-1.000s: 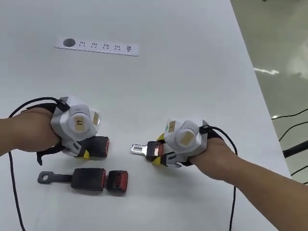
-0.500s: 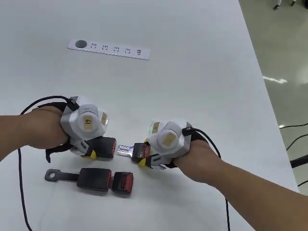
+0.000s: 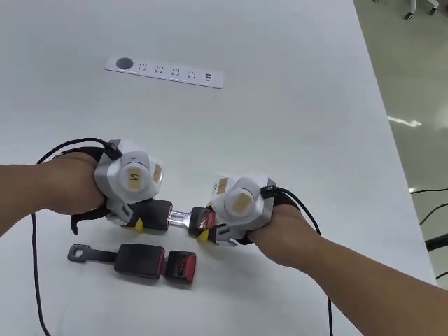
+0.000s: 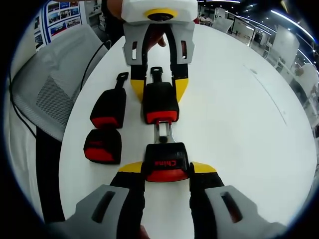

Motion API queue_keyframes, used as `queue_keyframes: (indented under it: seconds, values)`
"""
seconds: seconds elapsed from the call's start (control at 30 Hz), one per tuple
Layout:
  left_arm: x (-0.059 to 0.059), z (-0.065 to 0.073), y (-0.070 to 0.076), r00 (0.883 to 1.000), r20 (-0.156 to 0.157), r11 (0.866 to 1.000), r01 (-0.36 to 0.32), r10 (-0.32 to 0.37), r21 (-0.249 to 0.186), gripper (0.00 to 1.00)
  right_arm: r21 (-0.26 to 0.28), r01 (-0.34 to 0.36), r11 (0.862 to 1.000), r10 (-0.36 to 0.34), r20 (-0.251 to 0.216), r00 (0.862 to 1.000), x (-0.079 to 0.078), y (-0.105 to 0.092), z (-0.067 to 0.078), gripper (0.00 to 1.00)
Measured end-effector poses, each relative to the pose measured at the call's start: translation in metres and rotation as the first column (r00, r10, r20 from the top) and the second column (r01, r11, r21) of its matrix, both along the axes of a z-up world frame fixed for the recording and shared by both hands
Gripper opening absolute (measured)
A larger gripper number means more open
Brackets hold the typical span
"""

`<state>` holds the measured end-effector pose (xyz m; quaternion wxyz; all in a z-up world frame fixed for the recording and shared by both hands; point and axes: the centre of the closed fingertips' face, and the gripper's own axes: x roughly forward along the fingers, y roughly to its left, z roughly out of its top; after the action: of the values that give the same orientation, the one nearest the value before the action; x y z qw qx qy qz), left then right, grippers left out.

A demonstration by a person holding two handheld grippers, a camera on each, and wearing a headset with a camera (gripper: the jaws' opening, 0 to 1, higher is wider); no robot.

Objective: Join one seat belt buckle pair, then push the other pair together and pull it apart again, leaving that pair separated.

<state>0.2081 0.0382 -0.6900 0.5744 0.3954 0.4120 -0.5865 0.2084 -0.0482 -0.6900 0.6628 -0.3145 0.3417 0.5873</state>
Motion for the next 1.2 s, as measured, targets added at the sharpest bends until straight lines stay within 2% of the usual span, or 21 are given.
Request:
queue_keyframes:
  seconds: [0.17,0.4,0.7,1.2]
  values:
    - [0.000,0.000,0.000,1.000,0.000,1.000,0.000,0.000,0.000,0.33,0.014,-0.011,1.000,0.011,0.007,1.000,-0.002,0.005,0.006,0.32]
    - [0.000,0.000,0.000,1.000,-0.002,1.000,0.006,-0.006,-0.003,0.33,0.029,-0.016,0.999,0.016,0.003,1.000,-0.002,0.013,0.005,0.32]
    - [0.000,0.001,-0.001,1.000,-0.004,1.000,0.005,-0.005,-0.024,0.32,0.024,-0.019,1.000,0.019,-0.009,1.000,0.000,0.017,0.003,0.31]
    - [0.001,0.001,-0.001,1.000,0.000,1.000,0.012,-0.012,-0.017,0.32,0.009,-0.017,1.000,0.017,-0.001,1.000,-0.001,0.031,0.005,0.30]
